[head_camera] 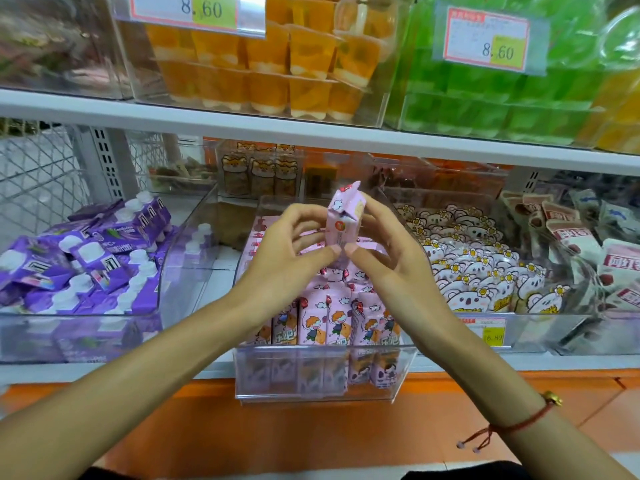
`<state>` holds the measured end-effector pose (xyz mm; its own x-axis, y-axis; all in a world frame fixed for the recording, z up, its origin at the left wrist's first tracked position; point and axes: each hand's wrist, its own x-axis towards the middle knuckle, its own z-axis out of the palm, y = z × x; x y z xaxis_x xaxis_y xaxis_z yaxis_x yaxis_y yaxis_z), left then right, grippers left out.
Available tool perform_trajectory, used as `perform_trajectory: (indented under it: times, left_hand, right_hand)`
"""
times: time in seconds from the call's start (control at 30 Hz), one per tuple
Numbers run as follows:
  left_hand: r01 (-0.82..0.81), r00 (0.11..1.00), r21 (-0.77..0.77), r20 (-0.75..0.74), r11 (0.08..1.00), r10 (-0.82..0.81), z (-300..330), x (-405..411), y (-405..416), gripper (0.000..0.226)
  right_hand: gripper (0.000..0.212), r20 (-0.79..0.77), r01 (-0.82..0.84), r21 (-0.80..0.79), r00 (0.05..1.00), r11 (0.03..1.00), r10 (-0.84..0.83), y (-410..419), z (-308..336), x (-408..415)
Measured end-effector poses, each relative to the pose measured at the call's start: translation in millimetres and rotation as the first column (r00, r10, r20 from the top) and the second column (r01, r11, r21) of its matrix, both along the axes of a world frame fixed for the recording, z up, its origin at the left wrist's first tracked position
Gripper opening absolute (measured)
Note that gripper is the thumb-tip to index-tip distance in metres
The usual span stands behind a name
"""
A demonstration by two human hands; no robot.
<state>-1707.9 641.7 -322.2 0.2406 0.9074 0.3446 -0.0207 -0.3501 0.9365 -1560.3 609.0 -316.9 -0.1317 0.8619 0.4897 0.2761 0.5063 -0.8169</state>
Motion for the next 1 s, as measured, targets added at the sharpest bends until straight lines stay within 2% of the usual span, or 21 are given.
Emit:
perform_trajectory:
  times: [0.13, 0.23, 0.3, 0.37, 0.43, 0.5, 0.57, 0.67, 0.73, 0.77, 0.83, 0.9, 1.0]
  left_hand:
    - [0.019, 0.992, -0.125, 0.124, 0.992, -0.004, 1, 2, -2, 0.047]
    - [0.038, 0.985, -0.198, 0.17, 0.979, -0.004, 3, 3, -3, 0.067]
    - [0.0, 0.987, -0.175, 0.157, 0.985, 0.028, 6, 2, -2, 0.084]
    - [0.015, 0.987, -0.137, 0.16, 0.99, 0.007, 9, -2, -1, 0.092]
    - [0.082, 0.99, -0.097, 0.124, 0.992, -0.069, 13, -6, -1, 0.083]
    - [0.137, 0.989, -0.062, 0.064, 0.989, -0.133, 16, -10, -1, 0.062]
    - [0.117, 0.993, -0.016, 0.022, 0.993, -0.117, 18, -14, 0, 0.043]
    - [-0.046, 0.999, 0.035, 0.008, 0.998, 0.046, 18, -18, 7, 0.035]
    - [-0.156, 0.988, 0.022, 0.028, 0.988, 0.155, 16, -19, 15, 0.034]
    - [-0.188, 0.982, 0.013, 0.027, 0.982, 0.188, 15, -18, 20, 0.034]
    - [-0.22, 0.975, 0.02, -0.038, 0.975, 0.221, 14, -12, 29, 0.036]
    - [-0.226, 0.964, 0.035, -0.134, 0.974, 0.228, 15, -4, 42, 0.036]
    - [-0.239, 0.942, 0.025, -0.238, 0.971, 0.238, 18, 13, 65, 0.033]
  right_hand:
    - [0.07, 0.058, 0.012, 0.06, 0.998, 0.998, -0.016, -2, -2, -2]
    - [0.049, 0.024, 0.08, 0.091, 0.996, 0.993, -0.082, 0, -2, -1]
    - [0.032, 0.023, 0.105, 0.092, 0.994, 0.99, -0.108, 1, 0, 4]
    - [0.025, 0.044, 0.088, 0.071, 0.995, 0.994, -0.091, 1, 2, 10]
    - [0.026, 0.094, 0.09, 0.075, 0.991, 0.993, -0.097, 2, 2, 16]
    - [0.027, 0.153, 0.119, 0.092, 0.979, 0.989, -0.132, 2, 1, 23]
    - [0.032, 0.245, 0.177, 0.117, 0.948, 0.977, -0.201, 2, -1, 30]
    - [0.047, 0.453, 0.264, 0.214, 0.826, 0.941, -0.335, -1, -1, 42]
    - [0.045, 0.572, 0.224, 0.235, 0.755, 0.946, -0.321, -4, 0, 47]
    - [0.041, 0.653, 0.189, 0.23, 0.698, 0.955, -0.295, -6, -1, 48]
    - [0.036, 0.808, 0.118, 0.257, 0.518, 0.959, -0.281, -6, -6, 46]
    - [0.037, 0.865, 0.083, 0.3, 0.395, 0.95, -0.308, -2, -13, 44]
    - [0.038, 0.87, 0.089, 0.328, 0.36, 0.941, -0.337, 2, -20, 41]
